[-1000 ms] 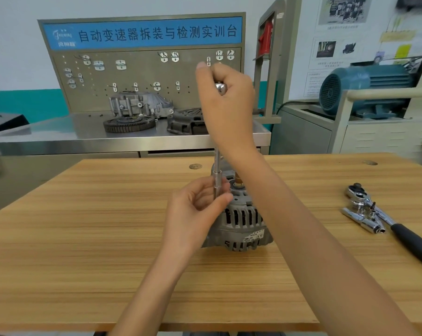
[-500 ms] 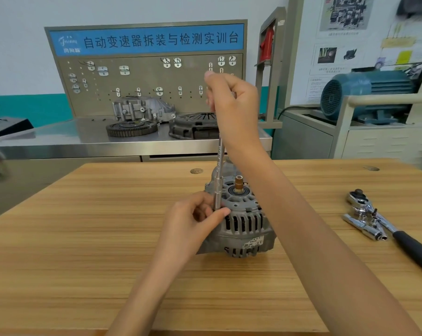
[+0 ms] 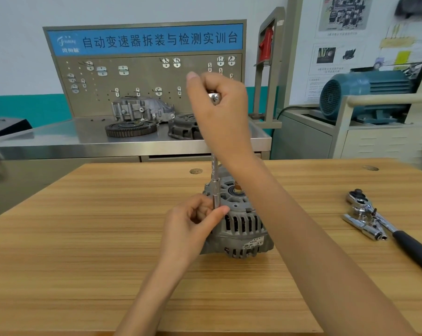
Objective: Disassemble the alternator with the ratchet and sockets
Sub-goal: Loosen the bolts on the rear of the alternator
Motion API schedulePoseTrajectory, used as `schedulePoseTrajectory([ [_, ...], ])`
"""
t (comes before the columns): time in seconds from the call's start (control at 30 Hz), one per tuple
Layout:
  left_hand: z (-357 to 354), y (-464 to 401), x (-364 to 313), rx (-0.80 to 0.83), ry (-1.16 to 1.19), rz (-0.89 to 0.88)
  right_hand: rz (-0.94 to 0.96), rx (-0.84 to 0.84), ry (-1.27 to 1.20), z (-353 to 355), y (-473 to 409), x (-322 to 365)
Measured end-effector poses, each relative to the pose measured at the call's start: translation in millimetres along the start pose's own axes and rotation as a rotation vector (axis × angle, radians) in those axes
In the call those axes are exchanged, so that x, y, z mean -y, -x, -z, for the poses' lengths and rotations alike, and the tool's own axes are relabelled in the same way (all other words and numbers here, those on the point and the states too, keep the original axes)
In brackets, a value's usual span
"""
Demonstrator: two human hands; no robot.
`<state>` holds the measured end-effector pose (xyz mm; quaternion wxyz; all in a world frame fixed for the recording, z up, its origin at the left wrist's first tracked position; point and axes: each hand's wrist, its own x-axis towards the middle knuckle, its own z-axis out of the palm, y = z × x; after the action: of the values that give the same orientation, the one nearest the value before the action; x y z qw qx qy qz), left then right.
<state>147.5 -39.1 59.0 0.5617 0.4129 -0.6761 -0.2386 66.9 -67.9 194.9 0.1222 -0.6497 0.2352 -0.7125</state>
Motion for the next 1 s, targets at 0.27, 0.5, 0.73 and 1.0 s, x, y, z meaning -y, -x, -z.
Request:
schedulePoseTrajectory([
  [0.27, -3, 0, 3, -0.040, -0.029, 0.003, 0.151, -0.193, 0.780, -6, 5, 0],
  [0.5, 5, -3, -1, 0.083, 0.030, 0.047, -0.093, 0.011, -0.055, 2, -7, -2],
  [0.73, 8, -4, -5, 0.115, 0.071, 0.081, -0.214, 0.100, -0.303, 1, -9, -3],
  [1.0, 5, -3, -5, 0.055, 0.093, 0.132, 0.235, -0.261, 0.794, -14, 10, 2],
])
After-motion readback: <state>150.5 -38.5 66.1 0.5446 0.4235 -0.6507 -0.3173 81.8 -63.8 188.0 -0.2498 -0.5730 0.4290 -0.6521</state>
